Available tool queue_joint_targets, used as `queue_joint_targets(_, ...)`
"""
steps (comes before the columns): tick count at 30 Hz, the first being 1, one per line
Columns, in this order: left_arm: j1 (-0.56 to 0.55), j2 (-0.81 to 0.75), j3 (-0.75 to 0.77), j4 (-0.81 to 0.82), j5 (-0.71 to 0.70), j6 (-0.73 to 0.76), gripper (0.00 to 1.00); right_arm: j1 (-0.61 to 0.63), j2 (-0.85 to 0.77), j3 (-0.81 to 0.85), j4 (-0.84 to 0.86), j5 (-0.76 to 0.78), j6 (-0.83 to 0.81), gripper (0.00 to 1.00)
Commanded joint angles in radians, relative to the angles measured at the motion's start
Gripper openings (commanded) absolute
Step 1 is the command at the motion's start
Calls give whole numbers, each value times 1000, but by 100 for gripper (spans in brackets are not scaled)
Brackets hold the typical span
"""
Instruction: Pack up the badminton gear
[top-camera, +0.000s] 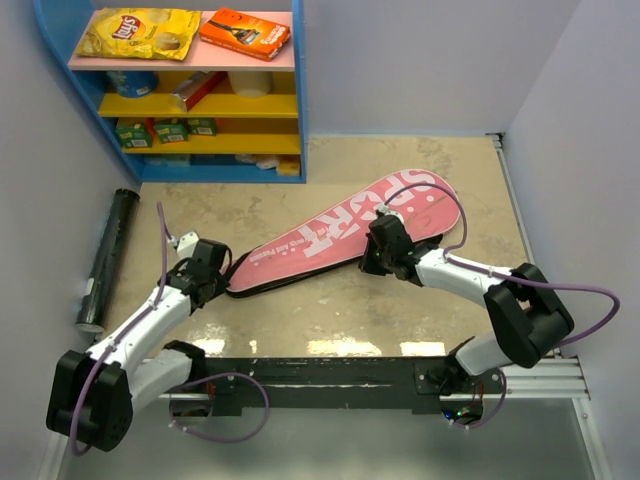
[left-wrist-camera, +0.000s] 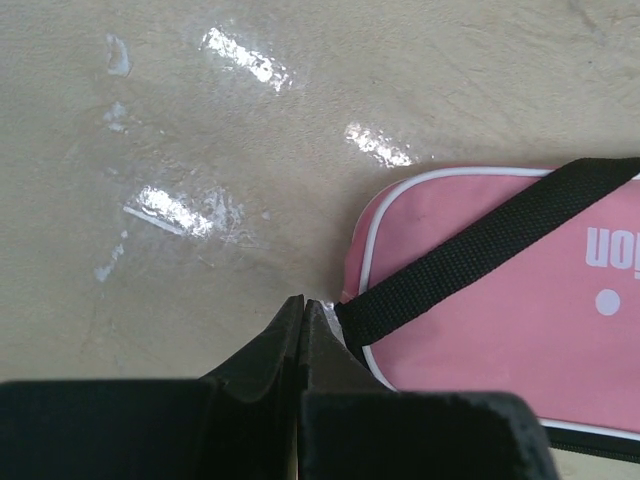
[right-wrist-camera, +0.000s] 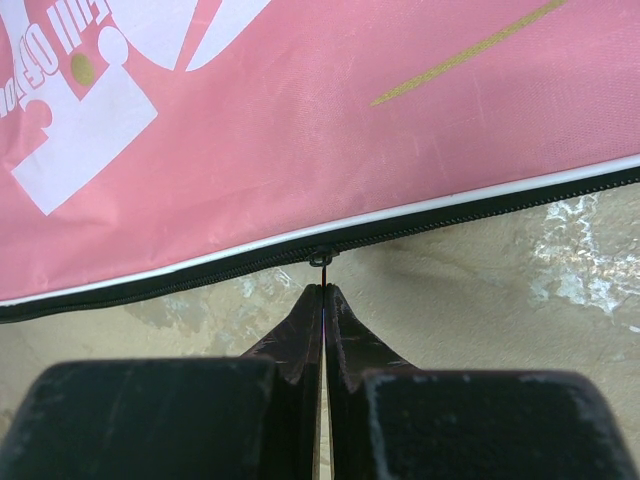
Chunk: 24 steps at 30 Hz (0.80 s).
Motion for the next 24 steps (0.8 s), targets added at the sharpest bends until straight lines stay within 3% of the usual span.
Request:
queue_joint_targets(1, 9, 49, -19, 44, -6, -33, 0, -8, -39, 1, 33, -11, -17, 0)
queue_joint_targets(5, 11, 87, -72, 206, 37, -16, 0, -7, -42, -3, 33, -19, -28, 0)
queue_joint_targets(14, 17, 191, 23, 254, -36, 79, 0, -8, -71, -41, 32, -9, -15, 0)
queue_joint_targets(24, 173, 216, 32, 311, 25, 142, 0, -7, -101, -32, -8, 18, -20, 0)
